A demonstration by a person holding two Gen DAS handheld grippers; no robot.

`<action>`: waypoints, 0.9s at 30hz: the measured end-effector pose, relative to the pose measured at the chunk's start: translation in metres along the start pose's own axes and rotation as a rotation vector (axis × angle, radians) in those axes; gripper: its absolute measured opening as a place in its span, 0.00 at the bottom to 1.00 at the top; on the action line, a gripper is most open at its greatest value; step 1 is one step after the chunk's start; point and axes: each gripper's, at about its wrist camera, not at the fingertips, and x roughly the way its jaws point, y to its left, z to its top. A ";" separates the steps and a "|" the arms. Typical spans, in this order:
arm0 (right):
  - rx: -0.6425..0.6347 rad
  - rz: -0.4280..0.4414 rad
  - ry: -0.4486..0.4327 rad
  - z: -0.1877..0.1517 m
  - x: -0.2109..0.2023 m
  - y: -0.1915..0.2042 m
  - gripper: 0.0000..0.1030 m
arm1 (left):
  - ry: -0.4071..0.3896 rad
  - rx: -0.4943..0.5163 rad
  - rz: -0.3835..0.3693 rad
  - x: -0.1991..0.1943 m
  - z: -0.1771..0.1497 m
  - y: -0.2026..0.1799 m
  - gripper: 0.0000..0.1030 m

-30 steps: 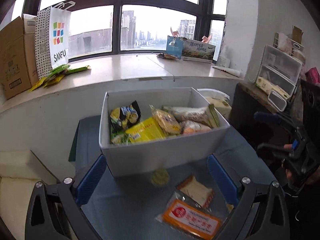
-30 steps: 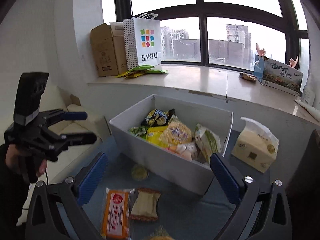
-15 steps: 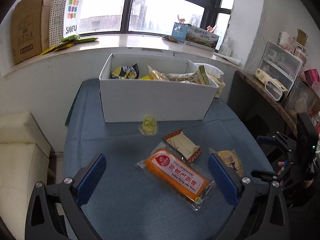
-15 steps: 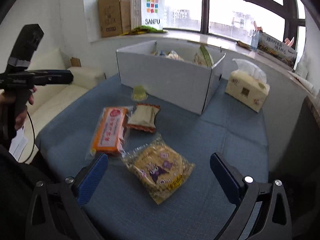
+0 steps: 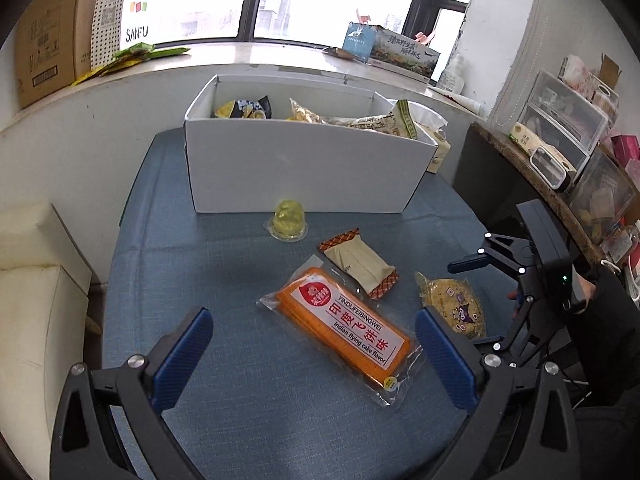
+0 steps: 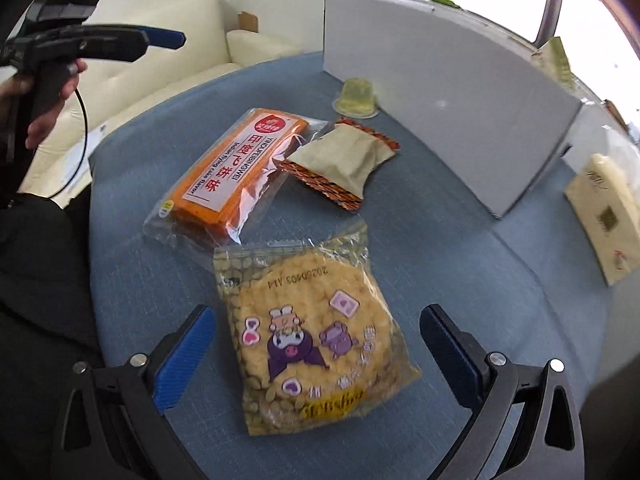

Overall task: Organize snacks
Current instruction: 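Grasp the second round cookie bag with the right gripper while the left grasps the orange pack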

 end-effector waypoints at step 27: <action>0.506 -0.232 -0.230 -0.057 -0.088 0.015 0.75 | 0.267 -0.169 0.307 0.112 0.005 -0.063 1.00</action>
